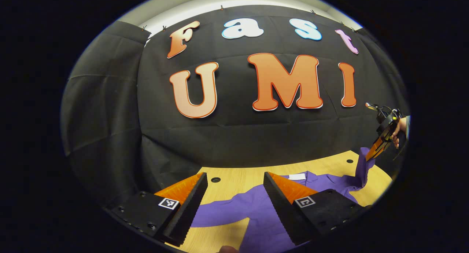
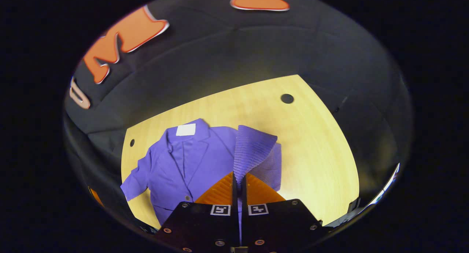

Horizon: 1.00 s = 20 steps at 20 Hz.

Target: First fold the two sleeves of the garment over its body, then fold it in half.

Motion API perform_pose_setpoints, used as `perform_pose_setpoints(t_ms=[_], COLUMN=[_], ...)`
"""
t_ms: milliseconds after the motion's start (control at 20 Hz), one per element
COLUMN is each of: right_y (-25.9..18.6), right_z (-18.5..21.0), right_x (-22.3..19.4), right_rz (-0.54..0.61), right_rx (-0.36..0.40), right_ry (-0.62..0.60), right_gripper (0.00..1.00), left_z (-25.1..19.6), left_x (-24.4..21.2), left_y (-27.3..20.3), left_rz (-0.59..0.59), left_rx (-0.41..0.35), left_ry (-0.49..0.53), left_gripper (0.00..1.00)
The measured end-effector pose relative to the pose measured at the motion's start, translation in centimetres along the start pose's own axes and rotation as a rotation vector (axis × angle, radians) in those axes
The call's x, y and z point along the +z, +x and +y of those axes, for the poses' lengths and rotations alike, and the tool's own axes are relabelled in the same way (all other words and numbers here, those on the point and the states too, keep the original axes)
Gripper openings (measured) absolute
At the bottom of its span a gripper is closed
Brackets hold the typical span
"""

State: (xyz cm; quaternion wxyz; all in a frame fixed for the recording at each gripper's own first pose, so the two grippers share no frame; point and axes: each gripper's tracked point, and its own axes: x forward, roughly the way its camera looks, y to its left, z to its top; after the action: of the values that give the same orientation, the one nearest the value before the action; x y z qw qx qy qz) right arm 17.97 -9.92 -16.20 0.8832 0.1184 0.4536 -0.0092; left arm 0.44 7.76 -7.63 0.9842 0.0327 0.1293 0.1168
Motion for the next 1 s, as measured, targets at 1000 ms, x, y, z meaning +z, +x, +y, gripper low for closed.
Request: perform_pose_setpoints(t_ms=[1000], right_y=[4.4], right_z=[25.8], right_x=[-4.8], right_rz=[0.068], right_rx=[0.185], right_ry=[-0.201], right_gripper=[0.04], left_z=[14.7], left_x=[-5.3], left_y=[-0.6], left_rz=[0.071], left_rx=[0.171], left_ry=[0.024], left_gripper=[0.98])
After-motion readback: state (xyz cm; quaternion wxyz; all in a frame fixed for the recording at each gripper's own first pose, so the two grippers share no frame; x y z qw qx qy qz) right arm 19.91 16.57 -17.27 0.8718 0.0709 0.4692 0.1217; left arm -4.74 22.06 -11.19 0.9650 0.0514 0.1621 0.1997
